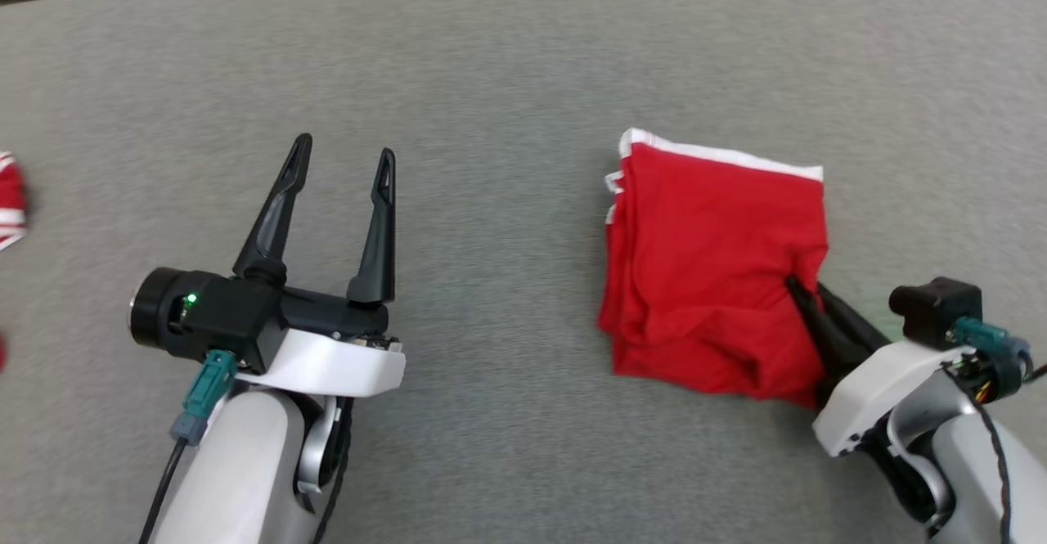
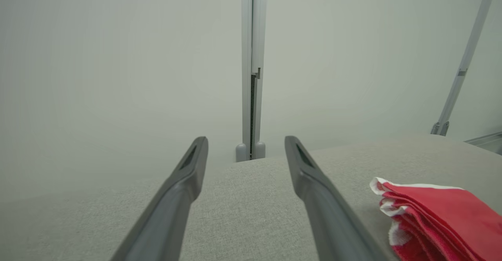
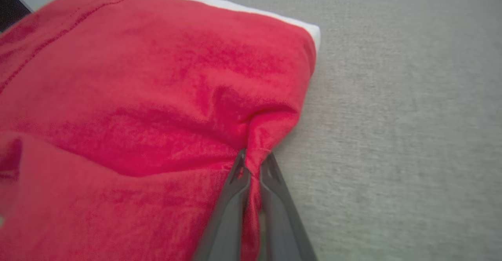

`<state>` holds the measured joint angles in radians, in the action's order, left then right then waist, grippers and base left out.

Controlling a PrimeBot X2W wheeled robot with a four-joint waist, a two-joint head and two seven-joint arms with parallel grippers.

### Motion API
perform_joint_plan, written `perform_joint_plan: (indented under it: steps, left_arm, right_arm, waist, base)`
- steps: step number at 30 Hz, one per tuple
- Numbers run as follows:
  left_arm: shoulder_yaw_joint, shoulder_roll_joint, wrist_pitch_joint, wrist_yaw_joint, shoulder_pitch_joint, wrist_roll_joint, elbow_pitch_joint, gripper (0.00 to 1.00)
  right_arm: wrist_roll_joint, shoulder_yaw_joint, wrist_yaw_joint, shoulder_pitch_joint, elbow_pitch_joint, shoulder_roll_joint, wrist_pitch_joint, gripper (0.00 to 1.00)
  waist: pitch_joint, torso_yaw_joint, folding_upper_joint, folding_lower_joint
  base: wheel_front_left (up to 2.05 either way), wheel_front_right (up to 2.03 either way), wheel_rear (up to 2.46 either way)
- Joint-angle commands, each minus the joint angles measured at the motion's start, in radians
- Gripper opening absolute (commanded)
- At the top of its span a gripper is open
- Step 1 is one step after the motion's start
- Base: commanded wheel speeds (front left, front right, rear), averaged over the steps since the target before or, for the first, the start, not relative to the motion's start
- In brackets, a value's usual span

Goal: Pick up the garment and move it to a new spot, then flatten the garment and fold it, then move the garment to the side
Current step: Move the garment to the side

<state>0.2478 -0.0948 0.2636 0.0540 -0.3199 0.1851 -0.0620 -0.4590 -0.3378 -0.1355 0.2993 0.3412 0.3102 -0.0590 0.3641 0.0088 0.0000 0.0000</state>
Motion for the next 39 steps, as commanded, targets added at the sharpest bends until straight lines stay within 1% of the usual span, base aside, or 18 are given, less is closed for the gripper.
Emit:
perform_joint_plan:
  steps: [1, 3, 6, 8, 11, 16, 21, 24, 25, 26, 27, 28, 29, 32, 36, 39]
  left_arm:
    - [-0.002, -0.017, -0.004, -0.003, -0.025, -0.011, 0.010, 1.00]
    - [0.007, -0.020, -0.017, -0.003, -0.043, -0.021, 0.027, 1.00]
    - [0.019, -0.032, -0.040, -0.010, -0.075, -0.034, 0.053, 1.00]
    - [0.031, -0.036, -0.057, -0.014, -0.097, -0.043, 0.076, 1.00]
    - [0.046, -0.039, -0.078, -0.019, -0.142, -0.059, 0.107, 1.00]
    - [0.078, -0.040, -0.102, -0.032, -0.207, -0.087, 0.146, 1.00]
    - [0.109, -0.031, -0.101, -0.044, -0.252, -0.100, 0.163, 1.00]
    - [0.115, -0.033, -0.098, -0.041, -0.265, -0.106, 0.162, 1.00]
    - [0.115, -0.033, -0.096, -0.039, -0.268, -0.107, 0.160, 1.00]
    - [0.113, -0.035, -0.096, -0.039, -0.272, -0.106, 0.158, 1.00]
    - [0.112, -0.035, -0.094, -0.037, -0.273, -0.105, 0.156, 1.00]
    - [0.111, -0.036, -0.094, -0.036, -0.273, -0.104, 0.153, 1.00]
    - [0.111, -0.036, -0.094, -0.036, -0.273, -0.104, 0.153, 1.00]
    - [0.115, -0.036, -0.091, -0.037, -0.276, -0.099, 0.140, 1.00]
    - [0.116, -0.038, -0.085, -0.035, -0.262, -0.087, 0.113, 1.00]
    - [0.108, -0.043, -0.077, -0.027, -0.231, -0.075, 0.089, 1.00]
  right_arm:
    - [-0.005, -0.009, 0.008, 0.023, 0.039, 0.037, 0.008, 0.00]
    - [-0.010, -0.021, 0.008, 0.063, 0.072, 0.073, 0.024, 0.00]
    - [-0.022, -0.025, 0.006, 0.148, 0.118, 0.124, 0.054, 0.00]
    - [-0.033, -0.031, 0.006, 0.207, 0.152, 0.156, 0.071, 0.00]
    - [-0.035, -0.048, 0.006, 0.306, 0.217, 0.220, 0.095, 0.00]
    - [-0.028, -0.055, 0.006, 0.451, 0.344, 0.329, 0.133, 0.00]
    - [-0.026, -0.025, 0.006, 0.543, 0.476, 0.439, 0.162, 0.00]
    - [-0.041, -0.012, 0.006, 0.588, 0.527, 0.459, 0.180, 0.00]
    - [-0.046, -0.011, 0.006, 0.599, 0.544, 0.460, 0.182, 0.05]
    - [-0.047, -0.012, 0.006, 0.612, 0.555, 0.460, 0.189, 0.36]
    - [-0.054, -0.011, 0.006, 0.625, 0.568, 0.456, 0.194, 0.62]
    - [-0.059, -0.006, 0.006, 0.637, 0.585, 0.452, 0.196, 1.00]
    - [-0.059, -0.006, 0.006, 0.637, 0.585, 0.452, 0.196, 1.00]
    - [-0.075, 0.009, 0.006, 0.653, 0.636, 0.430, 0.222, 1.00]
    - [-0.137, 0.056, 0.006, 0.629, 0.685, 0.378, 0.281, 1.00]
    - [-0.173, 0.075, 0.006, 0.580, 0.683, 0.334, 0.311, 1.00]
  waist:
    - [0.024, -0.130, 0.0000, 0.0000]
    - [0.041, -0.166, 0.0000, 0.0000]
    - [0.085, -0.203, 0.0000, 0.0000]
    - [0.121, -0.215, 0.0000, 0.0000]
    - [0.185, -0.220, 0.0000, 0.0000]
    - [0.283, -0.196, 0.0000, 0.0000]
    - [0.344, -0.155, 0.0000, 0.0000]
    - [0.364, -0.149, 0.0000, 0.0000]
    - [0.367, -0.149, 0.0000, 0.0000]
    - [0.370, -0.150, 0.0000, 0.0000]
    - [0.373, -0.151, 0.0000, 0.0000]
    - [0.375, -0.153, 0.0000, 0.0000]
    - [0.375, -0.153, 0.0000, 0.0000]
    - [0.368, -0.164, 0.0000, 0.0000]
    - [0.327, -0.184, 0.0000, 0.0000]
    - [0.276, -0.204, 0.0000, 0.0000]
  base:
    - [0.00, 0.00, 0.00]
    - [0.00, 0.00, 0.00]
    - [0.00, 0.00, 0.00]
    - [0.00, 0.00, 0.00]
    - [0.00, 0.00, 0.00]
    - [0.00, 0.00, 0.00]
    - [0.00, 0.00, 0.00]
    - [0.00, 0.00, 0.00]
    - [0.00, 0.00, 0.00]
    - [0.00, 0.00, 0.00]
    - [0.00, 0.00, 0.00]
    - [0.00, 0.00, 0.00]
    - [0.00, 0.00, 0.00]
    - [0.00, 0.00, 0.00]
    - [0.00, 0.00, 0.00]
    - [0.00, 0.00, 0.00]
